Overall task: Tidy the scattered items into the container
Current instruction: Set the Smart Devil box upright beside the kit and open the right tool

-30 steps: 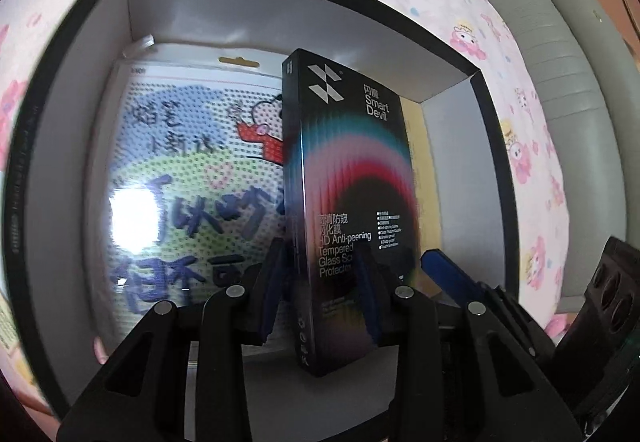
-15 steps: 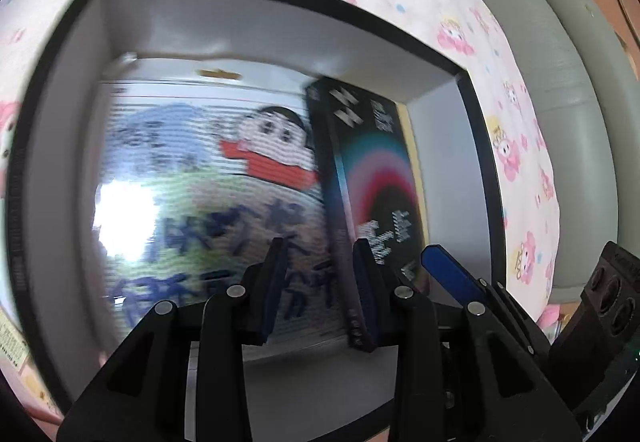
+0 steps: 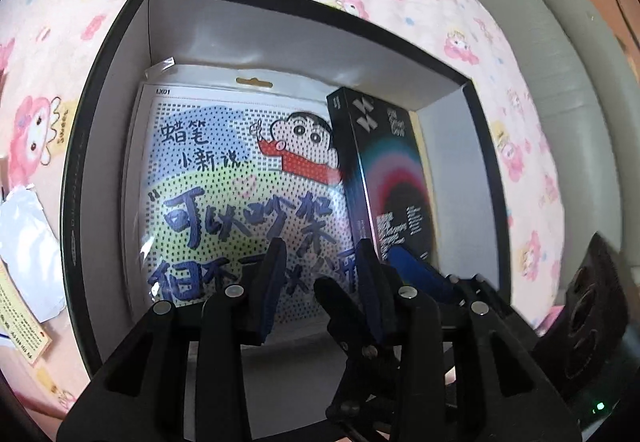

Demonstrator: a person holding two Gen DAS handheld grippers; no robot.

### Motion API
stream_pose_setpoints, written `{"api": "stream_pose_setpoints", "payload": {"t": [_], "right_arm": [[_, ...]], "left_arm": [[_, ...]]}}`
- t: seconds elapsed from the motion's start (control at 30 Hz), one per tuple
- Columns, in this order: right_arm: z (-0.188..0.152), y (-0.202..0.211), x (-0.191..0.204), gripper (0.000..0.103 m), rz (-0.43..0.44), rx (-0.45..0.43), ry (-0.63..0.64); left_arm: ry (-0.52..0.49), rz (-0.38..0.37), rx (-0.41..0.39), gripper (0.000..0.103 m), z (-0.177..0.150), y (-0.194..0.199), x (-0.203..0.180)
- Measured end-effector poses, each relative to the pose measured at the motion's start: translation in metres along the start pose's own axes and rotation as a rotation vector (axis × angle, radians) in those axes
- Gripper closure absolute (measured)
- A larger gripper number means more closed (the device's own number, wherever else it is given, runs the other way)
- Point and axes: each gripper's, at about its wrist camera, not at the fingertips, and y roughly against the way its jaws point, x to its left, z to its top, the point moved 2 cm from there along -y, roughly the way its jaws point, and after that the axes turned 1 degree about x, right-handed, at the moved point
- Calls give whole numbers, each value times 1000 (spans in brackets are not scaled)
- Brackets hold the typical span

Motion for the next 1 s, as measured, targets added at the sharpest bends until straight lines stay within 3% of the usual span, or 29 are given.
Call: {"api": "stream_pose_setpoints", "payload": {"t": [0.2, 0.37, 0.67, 0.8, 1.0], "right_arm": [[-3, -8, -23, 49, -118, 40, -70], [-5, -2, -54, 49, -101, 35, -193], [-5, 19, -72, 49, -74, -33, -286], [-4, 15, -61, 49, 8, 5, -250], [-10, 6, -57, 49, -71, 35, -194]], "left_arm": [[24, 8, -19, 66, 0, 0, 6], [43, 6, -22, 67, -3, -5, 7], [8, 15, -35, 68, -5, -5, 2], [14, 17, -22, 72, 1, -14, -2], [-23, 47, 19, 76, 20, -37, -23]]}}
